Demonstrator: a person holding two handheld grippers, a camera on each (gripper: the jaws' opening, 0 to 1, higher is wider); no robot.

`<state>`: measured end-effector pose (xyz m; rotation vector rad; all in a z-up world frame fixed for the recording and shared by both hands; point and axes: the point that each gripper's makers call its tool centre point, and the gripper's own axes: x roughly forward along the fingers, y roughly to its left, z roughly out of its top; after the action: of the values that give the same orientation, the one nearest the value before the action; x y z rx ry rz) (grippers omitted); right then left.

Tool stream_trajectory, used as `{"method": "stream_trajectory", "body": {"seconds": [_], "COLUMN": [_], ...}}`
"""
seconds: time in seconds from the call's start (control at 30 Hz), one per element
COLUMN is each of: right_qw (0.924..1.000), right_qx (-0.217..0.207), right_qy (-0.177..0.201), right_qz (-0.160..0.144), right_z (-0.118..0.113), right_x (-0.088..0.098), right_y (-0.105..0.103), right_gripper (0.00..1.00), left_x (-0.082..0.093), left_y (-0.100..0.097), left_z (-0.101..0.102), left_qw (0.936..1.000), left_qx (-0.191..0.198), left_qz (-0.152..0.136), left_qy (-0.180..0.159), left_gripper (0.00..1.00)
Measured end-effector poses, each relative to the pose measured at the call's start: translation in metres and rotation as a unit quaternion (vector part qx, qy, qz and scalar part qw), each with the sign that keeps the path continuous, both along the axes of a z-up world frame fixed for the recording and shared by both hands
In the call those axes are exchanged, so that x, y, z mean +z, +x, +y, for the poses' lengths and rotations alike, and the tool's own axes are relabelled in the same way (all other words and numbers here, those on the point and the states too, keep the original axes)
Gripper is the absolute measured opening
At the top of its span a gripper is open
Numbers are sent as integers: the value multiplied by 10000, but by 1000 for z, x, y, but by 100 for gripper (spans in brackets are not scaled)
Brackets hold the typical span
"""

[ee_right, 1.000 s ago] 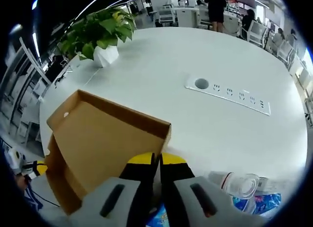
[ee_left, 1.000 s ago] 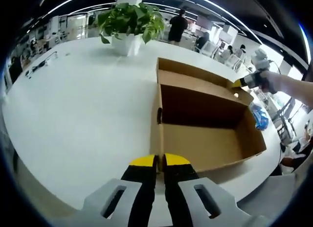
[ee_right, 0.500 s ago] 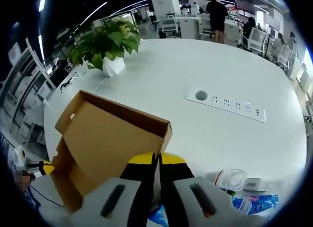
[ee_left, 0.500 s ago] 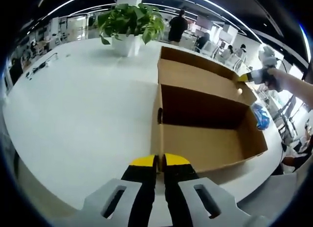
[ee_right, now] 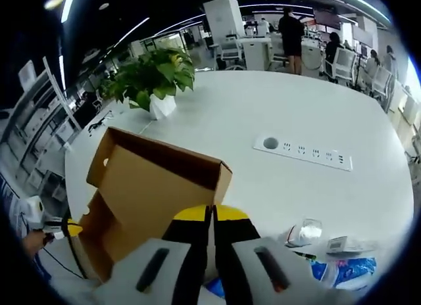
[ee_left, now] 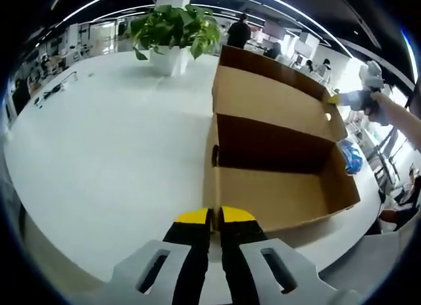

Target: Operate the shoe box by opening the lid, removing the specified soft item, and placing it in the target area until the item is outside and the box remains undamaged.

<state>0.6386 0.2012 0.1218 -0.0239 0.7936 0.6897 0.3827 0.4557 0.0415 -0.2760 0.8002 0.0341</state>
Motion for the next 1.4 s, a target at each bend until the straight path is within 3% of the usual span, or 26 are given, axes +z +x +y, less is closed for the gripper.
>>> {"method": "stream_trajectory", "body": {"seconds": [0.7, 1.4], "right_qw": [9953, 9889], "right_qx": [104, 215], "right_qy": [310, 335], "right_qz": [-915, -1435], "right_z": [-7, -16], "right_x": [39, 41], "right_y": [-51, -103], "right_gripper": [0, 1], "left_x": [1, 2], "left_y": [0, 0], "left_z": [0, 0], "left_qw": [10000, 9996], "left_qx": [17, 16], "left_qz": [-73, -269], "left_qy": [8, -23], "left_gripper": [2, 2]}}
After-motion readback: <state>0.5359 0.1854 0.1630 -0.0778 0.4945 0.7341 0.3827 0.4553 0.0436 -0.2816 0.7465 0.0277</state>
